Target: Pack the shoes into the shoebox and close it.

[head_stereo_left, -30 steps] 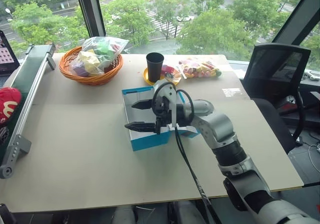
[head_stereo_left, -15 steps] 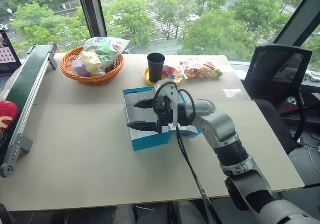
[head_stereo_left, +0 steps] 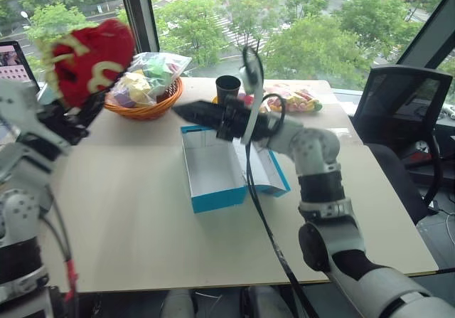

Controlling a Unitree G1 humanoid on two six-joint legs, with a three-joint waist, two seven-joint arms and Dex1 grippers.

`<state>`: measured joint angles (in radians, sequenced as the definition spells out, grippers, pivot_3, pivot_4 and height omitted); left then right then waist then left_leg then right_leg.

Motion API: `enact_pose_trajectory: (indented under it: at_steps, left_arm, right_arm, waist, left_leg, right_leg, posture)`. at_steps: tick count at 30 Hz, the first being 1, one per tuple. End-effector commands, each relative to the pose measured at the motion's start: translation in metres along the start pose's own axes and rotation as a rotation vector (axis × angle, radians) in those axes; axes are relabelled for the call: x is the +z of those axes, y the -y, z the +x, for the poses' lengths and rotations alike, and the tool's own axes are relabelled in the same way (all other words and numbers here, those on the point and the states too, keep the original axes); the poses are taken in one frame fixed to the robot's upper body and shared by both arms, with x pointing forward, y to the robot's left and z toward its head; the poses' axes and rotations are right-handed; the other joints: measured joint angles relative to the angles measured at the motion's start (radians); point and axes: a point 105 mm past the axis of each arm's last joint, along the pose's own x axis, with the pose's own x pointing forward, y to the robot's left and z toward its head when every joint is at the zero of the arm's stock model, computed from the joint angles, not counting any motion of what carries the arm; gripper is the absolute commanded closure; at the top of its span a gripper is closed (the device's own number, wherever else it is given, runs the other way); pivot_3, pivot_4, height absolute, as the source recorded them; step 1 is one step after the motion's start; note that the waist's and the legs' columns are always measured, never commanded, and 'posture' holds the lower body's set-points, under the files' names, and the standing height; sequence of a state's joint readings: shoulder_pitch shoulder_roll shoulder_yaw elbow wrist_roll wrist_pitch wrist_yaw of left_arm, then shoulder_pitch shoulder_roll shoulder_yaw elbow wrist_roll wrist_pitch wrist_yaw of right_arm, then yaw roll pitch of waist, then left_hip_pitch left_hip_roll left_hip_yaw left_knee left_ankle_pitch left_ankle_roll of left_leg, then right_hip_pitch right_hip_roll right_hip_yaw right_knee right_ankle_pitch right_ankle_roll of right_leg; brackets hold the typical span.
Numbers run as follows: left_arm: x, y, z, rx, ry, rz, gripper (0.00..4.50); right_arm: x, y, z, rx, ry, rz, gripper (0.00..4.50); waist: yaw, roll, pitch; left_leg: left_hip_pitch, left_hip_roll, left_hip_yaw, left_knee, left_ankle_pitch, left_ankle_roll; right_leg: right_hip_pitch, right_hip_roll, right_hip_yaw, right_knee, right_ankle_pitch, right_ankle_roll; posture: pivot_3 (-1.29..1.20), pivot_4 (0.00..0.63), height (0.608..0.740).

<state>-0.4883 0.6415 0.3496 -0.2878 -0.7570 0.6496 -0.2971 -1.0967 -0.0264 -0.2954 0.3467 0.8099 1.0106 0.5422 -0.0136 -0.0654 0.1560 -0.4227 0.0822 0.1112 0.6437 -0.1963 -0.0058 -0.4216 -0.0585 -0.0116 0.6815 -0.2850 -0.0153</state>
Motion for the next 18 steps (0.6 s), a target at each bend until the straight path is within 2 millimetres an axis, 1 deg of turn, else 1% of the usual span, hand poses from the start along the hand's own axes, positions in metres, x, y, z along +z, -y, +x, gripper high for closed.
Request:
enact_pose_trajectory:
  at_steps: [1, 3, 5, 7, 10, 13, 15, 18]
  left_arm:
    - [0.021, 0.033, 0.015, -0.077, 0.062, 0.021, 1.81]
    - [0.021, 0.05, 0.022, -0.128, 0.063, 0.005, 1.81]
    - [0.017, 0.067, 0.028, -0.167, 0.061, -0.033, 1.81]
    - [0.011, 0.079, 0.03, -0.199, 0.051, -0.058, 1.81]
    - [-0.007, 0.086, 0.029, -0.206, 0.013, -0.096, 1.81]
    - [-0.015, 0.09, 0.027, -0.204, 0.0, -0.126, 1.81]
    - [-0.021, 0.089, 0.025, -0.195, -0.015, -0.131, 1.81]
    - [-0.026, 0.087, 0.024, -0.182, -0.026, -0.137, 1.81]
  right_arm:
    - [0.015, -0.004, 0.0, -0.007, 0.055, 0.065, 0.0]
    - [0.019, -0.005, -0.001, -0.016, 0.069, 0.073, 0.0]
    - [0.025, -0.003, -0.002, -0.033, 0.098, 0.087, 0.0]
    - [0.027, -0.001, -0.004, -0.055, 0.109, 0.076, 0.0]
    - [0.034, 0.007, -0.01, -0.101, 0.142, 0.072, 0.0]
    - [0.041, 0.01, -0.012, -0.121, 0.171, 0.069, 0.0]
    - [0.051, 0.005, -0.015, -0.103, 0.197, 0.07, 0.0]
    - [0.06, -0.001, -0.017, -0.078, 0.213, 0.063, 0.0]
  waist:
    - [-0.005, 0.0, 0.0]
    - [-0.008, 0.002, 0.001]
    - [-0.008, 0.003, 0.002]
    - [-0.007, 0.004, 0.002]
    - [-0.007, 0.004, 0.002]
    - [-0.004, 0.004, 0.002]
    - [-0.003, 0.004, 0.002]
    - [-0.001, 0.005, 0.003]
  left_leg:
    - [-0.001, 0.0, 0.0, 0.0, 0.0, 0.0]
    - [-0.002, 0.0, 0.001, 0.0, 0.0, 0.0]
    - [-0.002, 0.0, 0.001, -0.001, 0.0, 0.0]
    - [-0.003, 0.0, 0.001, -0.001, 0.0, -0.001]
    - [-0.003, 0.0, 0.001, -0.001, 0.0, 0.0]
    - [-0.003, 0.0, 0.001, 0.0, 0.0, 0.0]
    - [-0.003, 0.0, 0.001, 0.0, 0.0, 0.0]
    - [-0.003, 0.0, 0.0, 0.0, 0.0, 0.001]
  right_leg:
    - [-0.001, 0.0, 0.0, 0.0, 0.0, 0.0]
    - [-0.002, 0.001, 0.002, 0.0, 0.0, 0.0]
    - [-0.002, 0.001, 0.002, 0.0, 0.0, 0.0]
    - [-0.002, 0.001, 0.002, 0.0, 0.0, 0.0]
    - [-0.002, 0.0, 0.002, -0.001, 0.0, 0.0]
    - [-0.002, 0.0, 0.002, -0.002, 0.0, 0.0]
    - [-0.002, 0.0, 0.002, -0.002, 0.0, 0.0]
    - [-0.002, 0.001, 0.002, -0.002, 0.0, 0.0]
  posture:
    - [0.0, 0.15, 0.737]
    - [0.0, 0.15, 0.737]
    - [0.0, 0.15, 0.737]
    - [0.0, 0.15, 0.737]
    - [0.0, 0.15, 0.737]
    - [0.0, 0.15, 0.737]
    - [0.0, 0.15, 0.737]
    - [0.0, 0.15, 0.737]
